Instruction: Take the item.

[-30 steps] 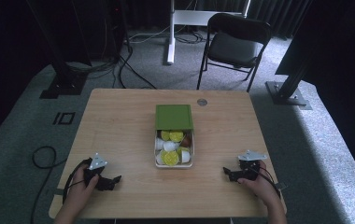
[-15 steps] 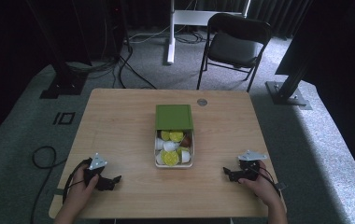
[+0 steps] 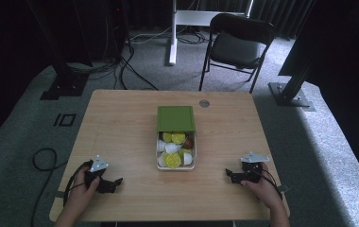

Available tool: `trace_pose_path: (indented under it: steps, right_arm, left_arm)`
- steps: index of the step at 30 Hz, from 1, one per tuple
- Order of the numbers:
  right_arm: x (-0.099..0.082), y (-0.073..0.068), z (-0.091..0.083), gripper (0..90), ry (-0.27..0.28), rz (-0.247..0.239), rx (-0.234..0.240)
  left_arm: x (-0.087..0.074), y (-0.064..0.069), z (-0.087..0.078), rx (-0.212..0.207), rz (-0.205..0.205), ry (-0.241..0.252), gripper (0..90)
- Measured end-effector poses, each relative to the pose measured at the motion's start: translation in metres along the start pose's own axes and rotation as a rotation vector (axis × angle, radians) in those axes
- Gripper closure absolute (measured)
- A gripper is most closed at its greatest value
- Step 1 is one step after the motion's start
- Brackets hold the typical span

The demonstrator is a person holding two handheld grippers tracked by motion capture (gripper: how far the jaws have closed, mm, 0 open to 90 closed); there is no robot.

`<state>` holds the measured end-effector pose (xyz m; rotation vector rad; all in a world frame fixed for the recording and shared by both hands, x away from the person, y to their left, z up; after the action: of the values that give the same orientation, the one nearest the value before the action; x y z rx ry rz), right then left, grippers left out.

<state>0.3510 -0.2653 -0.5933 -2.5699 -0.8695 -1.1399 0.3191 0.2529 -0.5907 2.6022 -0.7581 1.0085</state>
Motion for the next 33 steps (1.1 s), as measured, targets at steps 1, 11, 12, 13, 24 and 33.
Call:
trace_pose_path:
  steps: [1,11,12,13,24,33]
  right_arm:
    - [0.000,0.000,0.000,13.7,0.000,0.000,0.000]
    - [0.015,-0.001,-0.004,13.8,0.038,0.043,-0.006]
    - [0.015,-0.001,-0.004,13.8,0.038,0.043,-0.006]
    - [0.023,-0.002,-0.006,13.9,0.050,0.037,-0.006]
    - [0.057,-0.011,-0.012,14.1,0.100,0.012,0.016]
    - [0.086,-0.021,-0.024,14.1,0.167,-0.011,0.049]
  left_arm:
    - [0.000,0.000,0.000,0.000,0.000,0.000,0.5]
    - [0.000,0.000,0.000,0.000,0.000,0.000,0.5]
    - [0.000,0.000,0.000,0.000,0.000,0.000,0.5]
    - [0.000,0.000,0.000,0.000,0.000,0.000,0.6]
    - [0.000,0.000,0.000,0.000,0.000,0.000,0.5]
    - [0.000,0.000,0.000,0.000,0.000,0.000,0.6]
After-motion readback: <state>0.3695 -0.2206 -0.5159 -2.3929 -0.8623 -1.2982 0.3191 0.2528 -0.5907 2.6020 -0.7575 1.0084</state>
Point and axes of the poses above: each handheld gripper's, and its own axes: z roughly forward along the jaws, x roughly out of its top, y roughly to its right, the point moved 5 cm from there along z, roughly forward along the jaws, and after that the axes turned 5 degrees about -z, right-handed, at the moved point
